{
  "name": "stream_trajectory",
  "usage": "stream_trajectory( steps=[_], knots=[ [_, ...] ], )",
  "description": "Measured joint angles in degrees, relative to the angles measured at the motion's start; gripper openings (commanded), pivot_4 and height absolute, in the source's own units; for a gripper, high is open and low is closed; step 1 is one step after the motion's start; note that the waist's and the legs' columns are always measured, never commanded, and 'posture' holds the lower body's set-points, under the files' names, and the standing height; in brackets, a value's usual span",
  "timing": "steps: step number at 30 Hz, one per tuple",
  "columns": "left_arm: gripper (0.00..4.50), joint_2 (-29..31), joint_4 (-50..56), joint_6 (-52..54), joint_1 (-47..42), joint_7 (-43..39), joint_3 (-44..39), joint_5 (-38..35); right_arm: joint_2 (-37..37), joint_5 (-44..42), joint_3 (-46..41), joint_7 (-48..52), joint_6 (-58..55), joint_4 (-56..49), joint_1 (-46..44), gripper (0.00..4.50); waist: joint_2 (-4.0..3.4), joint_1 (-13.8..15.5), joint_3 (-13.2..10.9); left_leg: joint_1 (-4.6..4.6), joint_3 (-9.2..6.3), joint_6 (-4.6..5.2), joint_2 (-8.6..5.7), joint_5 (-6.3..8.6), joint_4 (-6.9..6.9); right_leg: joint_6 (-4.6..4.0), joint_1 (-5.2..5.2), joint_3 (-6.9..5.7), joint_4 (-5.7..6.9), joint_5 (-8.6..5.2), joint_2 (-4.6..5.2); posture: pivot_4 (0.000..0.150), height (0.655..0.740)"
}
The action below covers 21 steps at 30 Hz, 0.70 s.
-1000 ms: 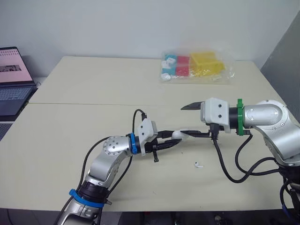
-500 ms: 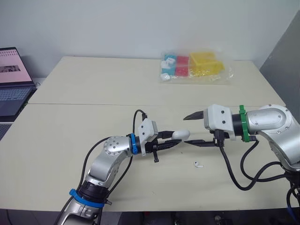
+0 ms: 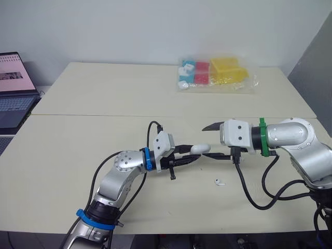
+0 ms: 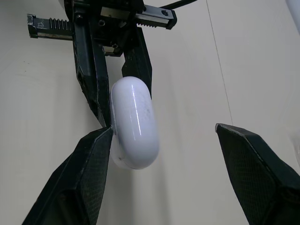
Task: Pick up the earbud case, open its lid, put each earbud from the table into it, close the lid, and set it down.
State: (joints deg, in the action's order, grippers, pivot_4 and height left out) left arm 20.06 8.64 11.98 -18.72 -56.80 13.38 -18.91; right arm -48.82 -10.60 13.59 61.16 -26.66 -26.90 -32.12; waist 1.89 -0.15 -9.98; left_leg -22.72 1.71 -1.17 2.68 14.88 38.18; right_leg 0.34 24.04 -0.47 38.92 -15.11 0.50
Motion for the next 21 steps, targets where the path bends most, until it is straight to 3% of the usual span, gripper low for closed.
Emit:
stream_trajectory(
  steps=[21],
  knots=[
    [0.79,1.5,-0.1,-4.0,0.5,-1.4,2.4,2.4,0.0,-4.6,-2.5,0.1,-5.5,0.1,-2.1,3.64,0.00,0.0,0.0,-0.01,0.00,0.00,0.00,0.00,-0.01,-0.03,0.00,0.00,-0.01,0.01,0.01,0.150,0.7378]
  ],
)
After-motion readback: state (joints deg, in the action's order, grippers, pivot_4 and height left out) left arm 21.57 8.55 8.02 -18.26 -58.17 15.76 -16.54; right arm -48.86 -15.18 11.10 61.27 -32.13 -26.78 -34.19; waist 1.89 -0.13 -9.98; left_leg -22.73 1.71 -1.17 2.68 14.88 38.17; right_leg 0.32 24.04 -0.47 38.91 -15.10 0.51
